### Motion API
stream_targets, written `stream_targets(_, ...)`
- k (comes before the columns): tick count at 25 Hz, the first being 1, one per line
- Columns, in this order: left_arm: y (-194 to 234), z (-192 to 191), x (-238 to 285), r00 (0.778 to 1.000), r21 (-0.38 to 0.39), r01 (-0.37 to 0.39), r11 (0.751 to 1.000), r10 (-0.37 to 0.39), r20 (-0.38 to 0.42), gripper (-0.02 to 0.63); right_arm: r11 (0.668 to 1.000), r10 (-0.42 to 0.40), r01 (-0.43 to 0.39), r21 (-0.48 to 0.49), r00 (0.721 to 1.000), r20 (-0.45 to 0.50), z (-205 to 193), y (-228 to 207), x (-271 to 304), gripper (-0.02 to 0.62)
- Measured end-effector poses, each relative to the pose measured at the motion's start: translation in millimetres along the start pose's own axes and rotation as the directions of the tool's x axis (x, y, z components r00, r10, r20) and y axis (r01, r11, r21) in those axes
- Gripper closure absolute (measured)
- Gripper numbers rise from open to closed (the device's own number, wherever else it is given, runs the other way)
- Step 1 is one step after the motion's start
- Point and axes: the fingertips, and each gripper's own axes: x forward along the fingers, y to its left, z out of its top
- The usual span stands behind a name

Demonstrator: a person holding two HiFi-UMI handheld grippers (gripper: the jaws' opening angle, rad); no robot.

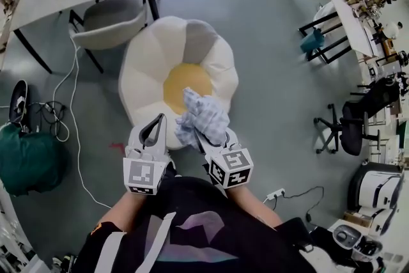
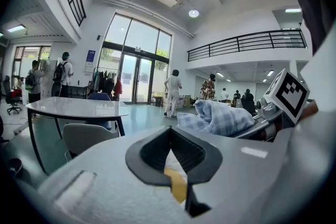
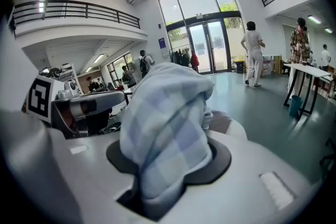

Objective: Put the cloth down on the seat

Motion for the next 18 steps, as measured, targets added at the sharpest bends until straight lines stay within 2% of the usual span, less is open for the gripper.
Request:
stream_targets(9, 19, 6, 20, 0.999, -0.016, -0.047, 0.999, 0.047, 0.001, 0.607, 0.998, 0.042, -0.043, -0.036, 0.999, -0.023, 20, -7, 28, 0.405)
stream_targets(15, 23, 2, 39, 0.992, 0.01, -0.115, 0.993, 0.115, -0.046, 0.607, 0.994, 0.102, -0.103, -0.02, 0.994, -0.046, 25, -31, 54, 0.405)
stream_targets(18, 23, -6, 56, 0.984, 0.021, -0.156, 0.988, 0.157, -0.082, 0.607, 0.989, 0.142, -0.145, -0.028, 0.985, -0.095, 16, -44, 73, 0.405)
